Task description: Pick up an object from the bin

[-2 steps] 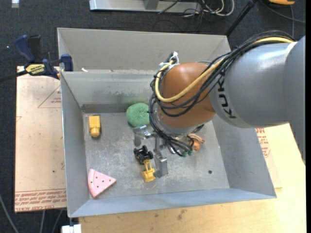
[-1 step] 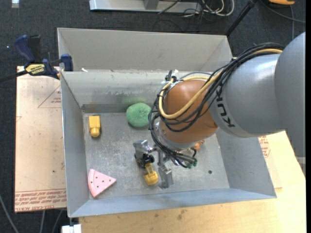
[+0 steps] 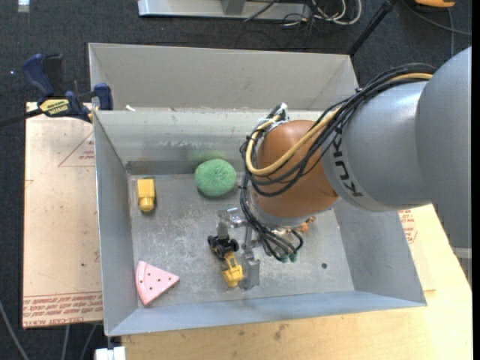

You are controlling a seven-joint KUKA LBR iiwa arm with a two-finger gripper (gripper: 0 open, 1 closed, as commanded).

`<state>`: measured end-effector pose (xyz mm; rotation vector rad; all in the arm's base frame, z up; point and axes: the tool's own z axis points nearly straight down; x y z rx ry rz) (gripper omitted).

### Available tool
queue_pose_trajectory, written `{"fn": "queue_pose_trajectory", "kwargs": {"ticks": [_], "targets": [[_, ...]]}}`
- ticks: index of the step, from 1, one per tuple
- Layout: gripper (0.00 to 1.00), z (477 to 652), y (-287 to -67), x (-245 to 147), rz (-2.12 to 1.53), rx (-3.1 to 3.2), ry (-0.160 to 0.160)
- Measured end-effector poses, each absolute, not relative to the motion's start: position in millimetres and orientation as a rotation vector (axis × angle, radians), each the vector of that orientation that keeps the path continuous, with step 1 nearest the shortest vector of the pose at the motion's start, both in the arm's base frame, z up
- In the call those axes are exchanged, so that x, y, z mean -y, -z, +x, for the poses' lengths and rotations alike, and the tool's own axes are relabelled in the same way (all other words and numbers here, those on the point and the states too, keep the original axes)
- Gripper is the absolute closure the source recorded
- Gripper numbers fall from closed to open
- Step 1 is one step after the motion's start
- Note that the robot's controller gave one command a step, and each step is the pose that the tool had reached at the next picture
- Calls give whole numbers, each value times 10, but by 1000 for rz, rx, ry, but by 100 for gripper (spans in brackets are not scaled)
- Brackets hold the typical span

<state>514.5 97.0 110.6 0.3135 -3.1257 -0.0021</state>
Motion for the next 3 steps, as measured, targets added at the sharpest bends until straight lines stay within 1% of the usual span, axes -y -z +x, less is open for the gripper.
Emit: {"fn": "queue_pose_trajectory", "kwargs": {"ticks": [1, 2, 3], "targets": [[0, 5149, -997, -946, 170, 3137, 1], [100, 5153, -795, -920, 1156, 2952, 0], [100, 5153, -796, -920, 1155, 2952, 0]]}}
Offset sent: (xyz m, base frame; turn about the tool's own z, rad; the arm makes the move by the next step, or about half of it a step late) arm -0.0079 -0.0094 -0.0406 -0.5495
